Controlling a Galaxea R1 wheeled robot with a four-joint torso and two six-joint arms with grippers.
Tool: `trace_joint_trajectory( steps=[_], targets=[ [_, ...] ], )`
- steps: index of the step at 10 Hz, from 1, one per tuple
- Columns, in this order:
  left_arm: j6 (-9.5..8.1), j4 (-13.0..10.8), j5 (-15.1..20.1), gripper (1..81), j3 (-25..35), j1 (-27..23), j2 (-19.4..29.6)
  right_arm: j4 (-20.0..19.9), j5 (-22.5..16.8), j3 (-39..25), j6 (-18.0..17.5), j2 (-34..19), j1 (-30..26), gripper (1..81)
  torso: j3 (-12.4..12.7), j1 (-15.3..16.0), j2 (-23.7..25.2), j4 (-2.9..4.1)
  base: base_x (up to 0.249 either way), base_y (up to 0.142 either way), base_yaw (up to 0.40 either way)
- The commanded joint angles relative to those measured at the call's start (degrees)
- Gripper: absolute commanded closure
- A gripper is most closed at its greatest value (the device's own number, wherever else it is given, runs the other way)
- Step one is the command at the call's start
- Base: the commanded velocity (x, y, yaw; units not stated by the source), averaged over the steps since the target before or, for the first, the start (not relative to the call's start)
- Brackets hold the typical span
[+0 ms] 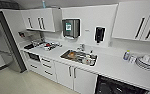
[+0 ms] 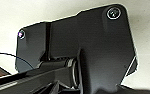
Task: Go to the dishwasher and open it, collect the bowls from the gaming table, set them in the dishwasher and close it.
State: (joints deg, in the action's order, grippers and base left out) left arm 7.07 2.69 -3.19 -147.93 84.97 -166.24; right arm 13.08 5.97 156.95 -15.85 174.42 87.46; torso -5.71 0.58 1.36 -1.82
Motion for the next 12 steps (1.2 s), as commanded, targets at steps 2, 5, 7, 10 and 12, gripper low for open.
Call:
trace_joint_trajectory(
  steps=[2,5,7,10,12],
  targets=[
    [-0.22,-0.5,3.0,1.0,1.5,-2.2,1.6,1.2,-2.5,-6.6,0.4,-3.4,-1.6,1.0,0.0,0.0,0.0,0.0,0.0,0.0,0.373],
    [-0.39,-0.5,3.0,1.0,1.5,-2.2,1.8,1.3,-2.0,-17.0,0.3,-9.7,-1.7,1.0,0.0,0.0,0.0,0.0,0.0,0.0,0.373],
    [-0.48,-0.4,3.0,1.0,1.5,-2.2,1.8,1.4,-2.3,-17.0,0.3,-9.3,-1.9,1.0,0.0,0.0,0.0,0.0,0.0,0.0,0.373],
    [-0.39,-0.6,3.0,1.0,1.5,-2.2,1.4,2.1,-2.6,-17.0,0.3,-9.2,-1.4,1.0,0.0,0.0,0.0,0.0,0.0,0.0,0.373],
    [-0.48,-0.5,3.1,1.0,1.5,-2.2,1.3,1.8,-2.0,-16.6,0.3,-9.1,-0.8,1.0,0.0,0.0,0.0,0.0,0.0,0.0,0.373]
  ],
)
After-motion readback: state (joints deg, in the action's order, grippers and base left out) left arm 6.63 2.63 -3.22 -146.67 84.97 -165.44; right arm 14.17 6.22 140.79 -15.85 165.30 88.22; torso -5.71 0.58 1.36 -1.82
